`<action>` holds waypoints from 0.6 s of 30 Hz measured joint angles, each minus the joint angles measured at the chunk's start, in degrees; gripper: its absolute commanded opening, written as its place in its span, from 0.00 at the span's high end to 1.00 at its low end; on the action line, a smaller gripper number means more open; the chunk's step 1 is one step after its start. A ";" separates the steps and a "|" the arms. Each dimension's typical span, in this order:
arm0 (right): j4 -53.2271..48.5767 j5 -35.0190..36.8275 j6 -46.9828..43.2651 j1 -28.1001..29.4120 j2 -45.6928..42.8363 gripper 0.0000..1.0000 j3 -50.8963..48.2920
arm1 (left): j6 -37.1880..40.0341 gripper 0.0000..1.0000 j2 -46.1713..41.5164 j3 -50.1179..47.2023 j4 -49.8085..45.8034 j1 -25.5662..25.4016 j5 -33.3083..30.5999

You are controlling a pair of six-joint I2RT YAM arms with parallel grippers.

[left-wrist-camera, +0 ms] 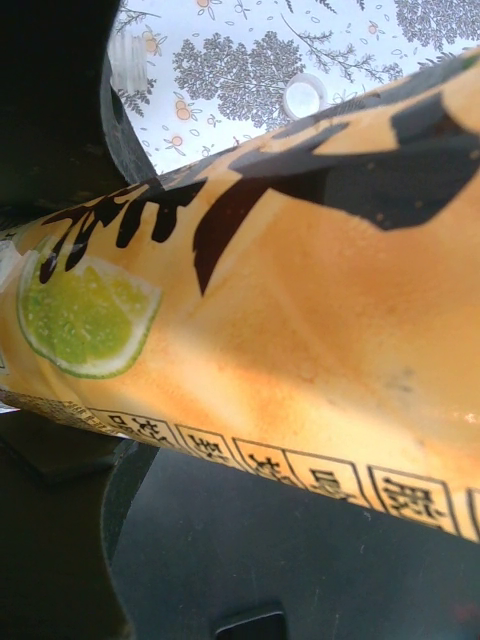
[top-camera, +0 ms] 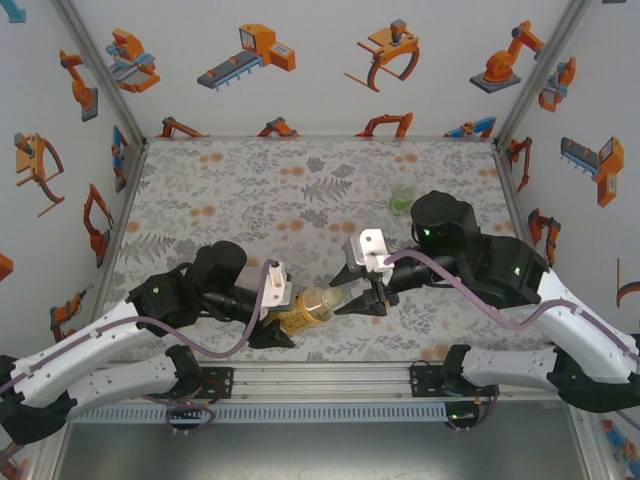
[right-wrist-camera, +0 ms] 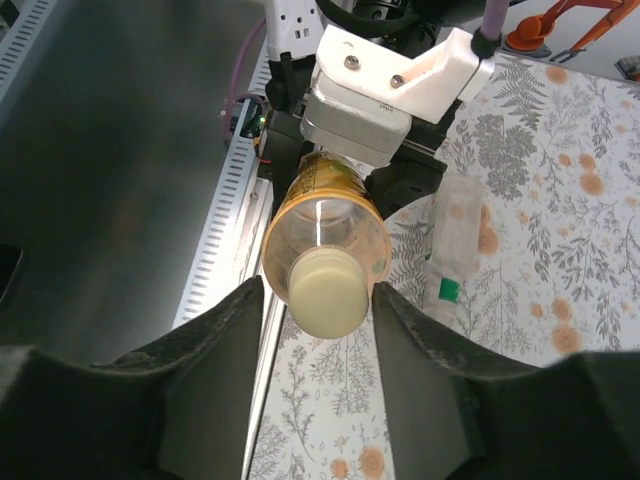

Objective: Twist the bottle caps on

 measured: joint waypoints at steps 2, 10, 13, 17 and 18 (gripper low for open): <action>0.07 -0.02 -0.24 -0.02 0.07 0.61 0.00 | 0.02 1.00 0.00 0.00 0.00 0.00 0.09; 0.07 0.31 -0.68 0.00 0.04 0.60 -0.04 | 0.02 1.00 0.00 0.00 0.00 0.00 0.61; 0.07 0.46 -0.70 0.00 0.04 0.59 -0.04 | 0.02 1.00 0.00 0.00 0.00 0.00 0.63; 0.07 0.68 -0.70 0.00 0.04 0.61 -0.04 | 0.02 1.00 0.04 0.00 0.00 0.00 0.87; 0.07 0.70 -0.76 -0.02 0.04 0.63 -0.04 | 0.00 1.00 0.09 0.00 0.00 0.00 0.94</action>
